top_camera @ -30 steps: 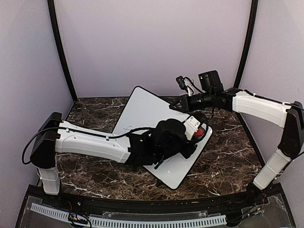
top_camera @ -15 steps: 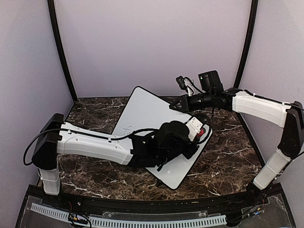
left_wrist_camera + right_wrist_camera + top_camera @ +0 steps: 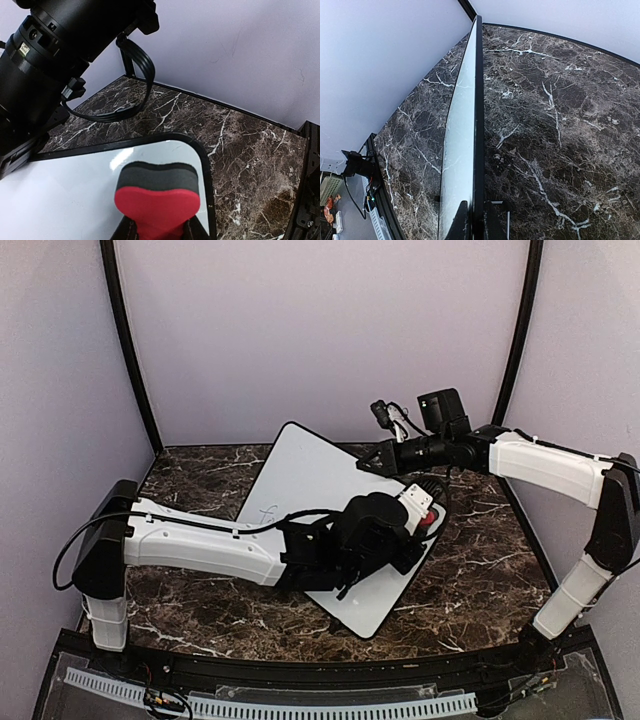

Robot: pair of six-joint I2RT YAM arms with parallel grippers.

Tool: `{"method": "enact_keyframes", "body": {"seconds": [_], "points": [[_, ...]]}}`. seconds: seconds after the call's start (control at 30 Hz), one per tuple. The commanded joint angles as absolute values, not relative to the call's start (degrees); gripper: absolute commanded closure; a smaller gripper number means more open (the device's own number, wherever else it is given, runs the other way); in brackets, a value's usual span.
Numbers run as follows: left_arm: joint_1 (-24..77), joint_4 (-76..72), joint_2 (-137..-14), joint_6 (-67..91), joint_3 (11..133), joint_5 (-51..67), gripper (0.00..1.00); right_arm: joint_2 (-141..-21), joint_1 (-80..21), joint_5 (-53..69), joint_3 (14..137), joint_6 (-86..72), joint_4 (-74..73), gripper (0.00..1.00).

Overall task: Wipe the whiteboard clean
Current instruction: Erase the whiteboard from the whiteboard stand.

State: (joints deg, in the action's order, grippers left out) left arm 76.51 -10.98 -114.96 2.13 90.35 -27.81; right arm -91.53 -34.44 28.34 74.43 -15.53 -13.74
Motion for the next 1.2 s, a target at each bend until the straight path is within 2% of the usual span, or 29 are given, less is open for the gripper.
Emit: {"method": "enact_keyframes", "body": {"seconds": [0.0,0.17,0.33,0.77,0.97,1.17], "points": [[76.4,-7.0,-116.0,5.0,87.0,-22.9,1.0,-94.0,-37.6,27.8,71.7,-11.3,-16.5,1.0],[76.4,-7.6,-112.8,7.4,81.3,-21.1,1.0,-93.9,-37.6,27.7,71.8,-11.3,-16.4,1.0],[76.4,-8.3,-113.0,7.2,81.7,-22.3,1.0,-94.2,-37.6,27.9,71.8,-11.3,-16.4,1.0],[76.4,-5.6,-121.0,2.4,98.1,-36.0,1.0,-94.2,-37.5,27.8,71.8,-11.3,-16.3,1.0],[76.4,-3.6,-119.8,5.4,94.6,-35.4,1.0,-94.1,-37.5,27.9,71.7,-11.4,-16.4,1.0],[76.4,-2.8,-115.7,8.9,85.6,-28.4,1.0,-93.9,-37.4,27.8,71.8,-11.3,-16.4,1.0]]}}
